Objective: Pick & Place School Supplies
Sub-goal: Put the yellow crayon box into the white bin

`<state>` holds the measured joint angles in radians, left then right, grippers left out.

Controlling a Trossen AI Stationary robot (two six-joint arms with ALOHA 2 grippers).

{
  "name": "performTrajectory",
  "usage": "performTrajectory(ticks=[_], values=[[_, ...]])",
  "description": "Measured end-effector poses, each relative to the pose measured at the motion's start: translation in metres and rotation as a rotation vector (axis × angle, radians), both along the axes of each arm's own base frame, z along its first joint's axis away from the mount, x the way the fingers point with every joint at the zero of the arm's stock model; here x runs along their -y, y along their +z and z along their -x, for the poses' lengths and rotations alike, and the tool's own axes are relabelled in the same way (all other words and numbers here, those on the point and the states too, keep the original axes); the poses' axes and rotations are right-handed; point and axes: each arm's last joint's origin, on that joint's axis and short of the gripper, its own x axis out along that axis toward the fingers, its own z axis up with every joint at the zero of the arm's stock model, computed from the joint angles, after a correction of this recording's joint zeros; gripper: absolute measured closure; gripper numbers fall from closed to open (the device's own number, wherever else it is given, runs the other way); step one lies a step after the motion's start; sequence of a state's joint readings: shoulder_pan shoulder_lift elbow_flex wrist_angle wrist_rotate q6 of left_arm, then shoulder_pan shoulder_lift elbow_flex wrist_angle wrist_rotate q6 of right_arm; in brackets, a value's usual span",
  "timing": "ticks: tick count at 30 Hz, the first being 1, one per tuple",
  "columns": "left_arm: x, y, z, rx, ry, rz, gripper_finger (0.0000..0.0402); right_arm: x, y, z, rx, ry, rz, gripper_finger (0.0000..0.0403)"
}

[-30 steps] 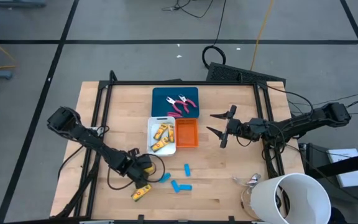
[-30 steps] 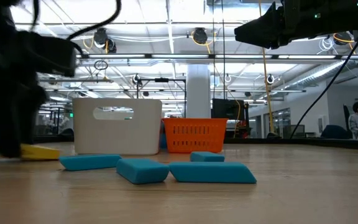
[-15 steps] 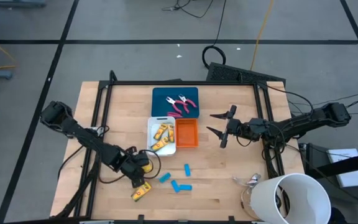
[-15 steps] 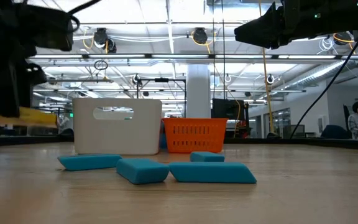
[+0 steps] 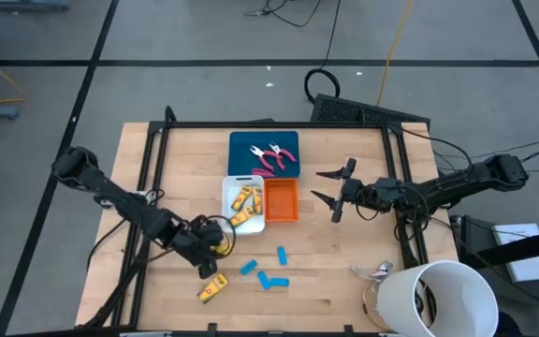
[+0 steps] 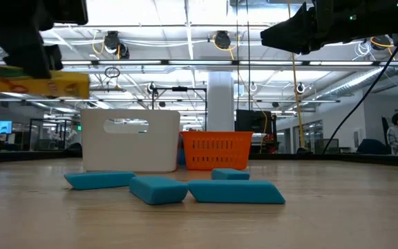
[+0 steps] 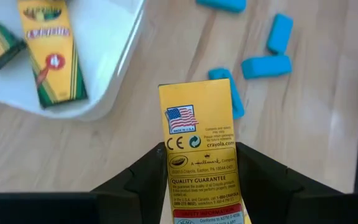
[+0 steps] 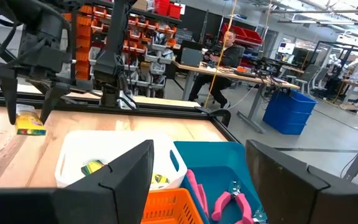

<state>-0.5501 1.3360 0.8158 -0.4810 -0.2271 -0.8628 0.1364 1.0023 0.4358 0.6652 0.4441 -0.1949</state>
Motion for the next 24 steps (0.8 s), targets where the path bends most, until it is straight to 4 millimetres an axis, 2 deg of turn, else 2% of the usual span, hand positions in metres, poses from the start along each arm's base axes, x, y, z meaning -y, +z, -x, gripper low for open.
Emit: performTrajectory(ticks=[12, 24], values=[[-0.031, 0.021, -0.026, 0.099, 0.039, -0.039, 0.0225, 0.0, 0.0, 0.0, 0.0, 0.0, 0.0, 0.0156], [-0.083, 0.026, -0.043, 0.118, 0.119, -0.157, 0.0225, 0.0, 0.0, 0.0, 0.0, 0.0, 0.0, 0.0156]])
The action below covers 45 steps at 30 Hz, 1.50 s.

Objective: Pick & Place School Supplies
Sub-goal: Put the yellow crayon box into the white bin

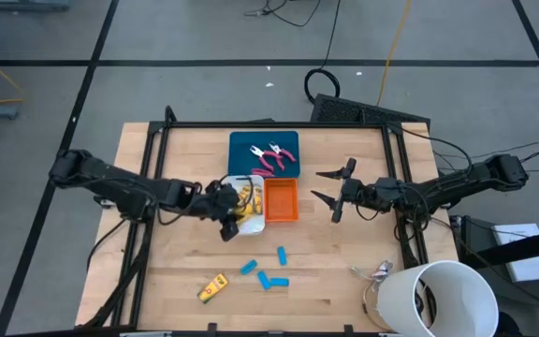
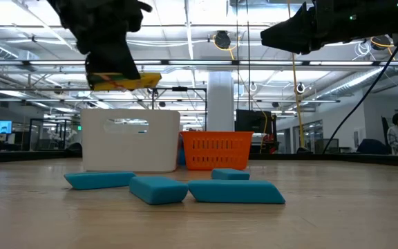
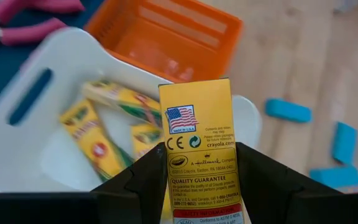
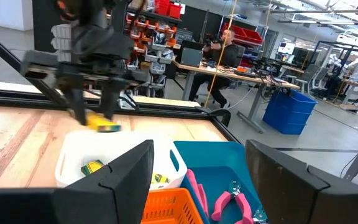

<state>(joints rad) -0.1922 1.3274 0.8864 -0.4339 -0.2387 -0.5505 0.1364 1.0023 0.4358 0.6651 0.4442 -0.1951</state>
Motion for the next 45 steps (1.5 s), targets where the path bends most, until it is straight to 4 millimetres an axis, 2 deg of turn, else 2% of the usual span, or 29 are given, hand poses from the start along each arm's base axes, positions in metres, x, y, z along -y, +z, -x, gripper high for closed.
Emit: performTrajectory(ticks=[12, 21, 35, 40, 45], values=[[-0.039, 0.002, -0.005, 0.002, 0.066, -0.113, 0.0225, 0.0, 0.0, 0.0, 0.0, 0.0, 0.0, 0.0156], [-0.055, 0.001, -0.005, -0.009, 0.171, -0.185, 0.0224, 0.0, 0.0, 0.0, 0.0, 0.0, 0.001, 0.0156], [-0.059, -0.031, -0.022, -0.071, 0.332, -0.107, 0.0224, 0.0, 0.0, 0.0, -0.005, 0.0, 0.001, 0.0156], [-0.059, -0.032, -0.022, -0.046, 0.415, -0.043, 0.0224, 0.0, 0.0, 0.0, -0.005, 0.0, 0.002, 0.0156], [-0.059, -0.033, -0.021, -0.055, 0.422, -0.039, 0.0224, 0.0, 0.0, 0.0, -0.004, 0.0, 0.001, 0.0156]])
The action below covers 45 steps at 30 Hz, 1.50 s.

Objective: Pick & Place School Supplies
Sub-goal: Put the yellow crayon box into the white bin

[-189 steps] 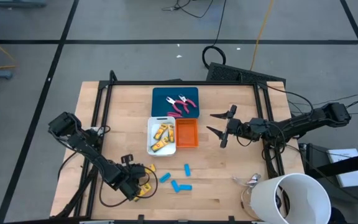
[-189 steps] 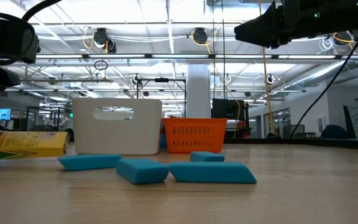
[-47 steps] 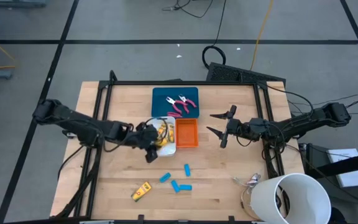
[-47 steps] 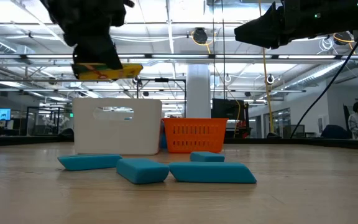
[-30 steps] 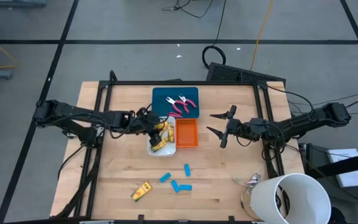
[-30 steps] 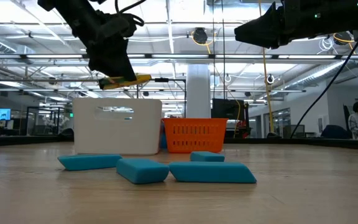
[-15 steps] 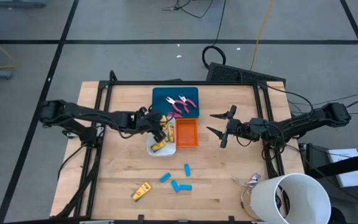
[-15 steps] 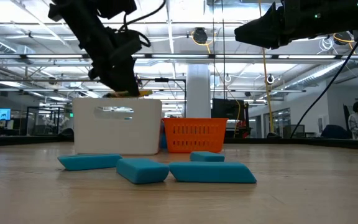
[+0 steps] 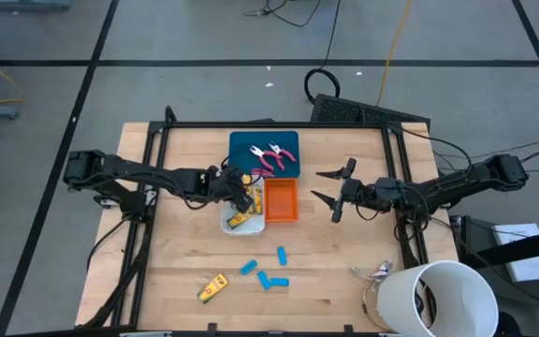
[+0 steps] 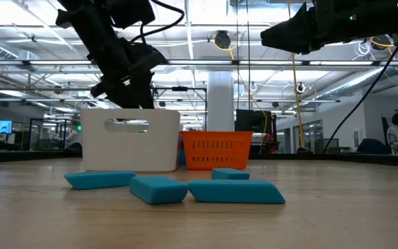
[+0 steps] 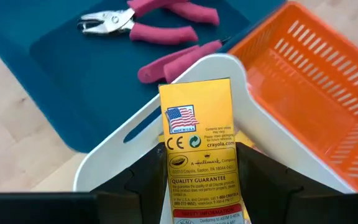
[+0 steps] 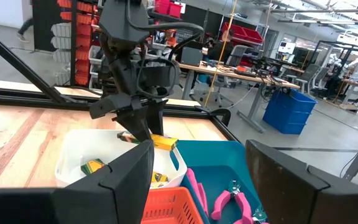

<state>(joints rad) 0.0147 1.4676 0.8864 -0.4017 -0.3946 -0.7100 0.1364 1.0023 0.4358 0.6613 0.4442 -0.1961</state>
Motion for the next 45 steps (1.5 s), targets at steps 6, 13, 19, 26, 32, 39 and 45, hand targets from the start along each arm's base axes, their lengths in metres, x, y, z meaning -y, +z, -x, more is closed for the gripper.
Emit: performTrajectory(ticks=[6, 13, 19, 26, 32, 39, 45], values=[[0.001, -0.014, -0.003, -0.063, -0.003, 0.012, 0.0224, 0.0, 0.0, 0.0, 0.0, 0.0, 0.0, 0.0156], [0.002, -0.033, -0.01, -0.125, -0.012, 0.029, 0.0224, 0.0, 0.0, 0.0, 0.002, 0.0, 0.0, 0.0156], [0.002, -0.045, -0.013, -0.16, 0.001, 0.033, 0.0224, 0.0, 0.0, 0.0, 0.0, 0.0, -0.001, 0.0156], [0.002, -0.045, -0.013, -0.161, 0.005, 0.034, 0.0224, 0.0, 0.0, 0.0, 0.0, 0.0, 0.0, 0.0156], [0.002, -0.046, -0.013, -0.166, -0.02, 0.047, 0.0218, 0.0, 0.0, 0.0, 0.0, 0.0, 0.0, 0.0156], [0.004, -0.044, -0.016, -0.141, -0.07, 0.058, 0.0145, 0.0, 0.0, 0.0, -0.001, 0.0, 0.001, 0.0156], [0.005, -0.036, -0.023, -0.152, -0.169, 0.026, 0.0097, 0.0, 0.0, 0.0, -0.001, 0.0, 0.001, 0.0156]])
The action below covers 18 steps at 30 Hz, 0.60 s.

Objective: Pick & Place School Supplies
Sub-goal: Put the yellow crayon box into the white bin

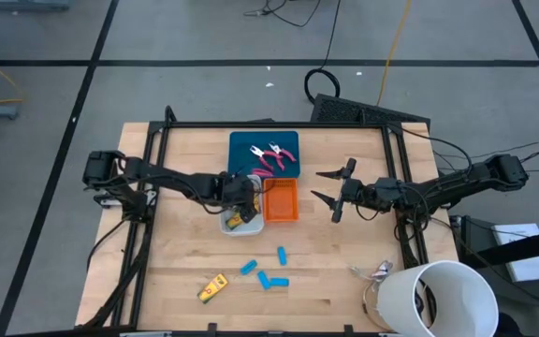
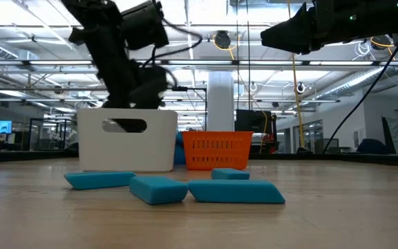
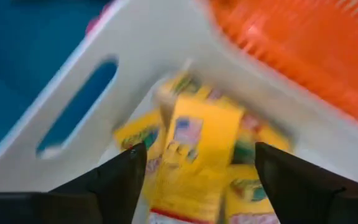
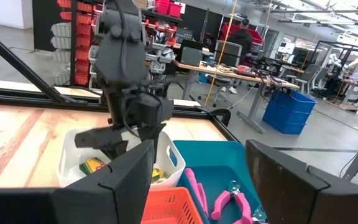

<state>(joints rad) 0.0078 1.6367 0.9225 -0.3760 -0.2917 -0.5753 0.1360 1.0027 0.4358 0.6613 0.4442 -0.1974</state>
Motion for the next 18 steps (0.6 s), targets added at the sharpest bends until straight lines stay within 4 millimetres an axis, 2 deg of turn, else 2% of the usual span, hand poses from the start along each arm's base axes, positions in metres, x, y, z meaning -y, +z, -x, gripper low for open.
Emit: performTrajectory(ticks=[7, 10, 14, 18], values=[[0.004, 0.031, -0.017, 0.032, -0.1, -0.057, 0.0083, 0.0, 0.0, 0.0, -0.001, 0.0, 0.001, 0.0156], [0.012, 0.047, -0.022, 0.022, -0.149, -0.073, 0.0082, 0.0, 0.0, 0.0, -0.001, 0.0, 0.001, 0.0156], [0.034, 0.071, -0.027, 0.015, -0.249, -0.099, 0.0082, 0.0, -0.001, 0.0, -0.006, 0.0, 0.001, 0.0156], [0.068, 0.089, -0.028, 0.042, -0.355, -0.114, 0.0082, 0.0, -0.001, 0.0, -0.01, 0.0, 0.006, 0.0156]])
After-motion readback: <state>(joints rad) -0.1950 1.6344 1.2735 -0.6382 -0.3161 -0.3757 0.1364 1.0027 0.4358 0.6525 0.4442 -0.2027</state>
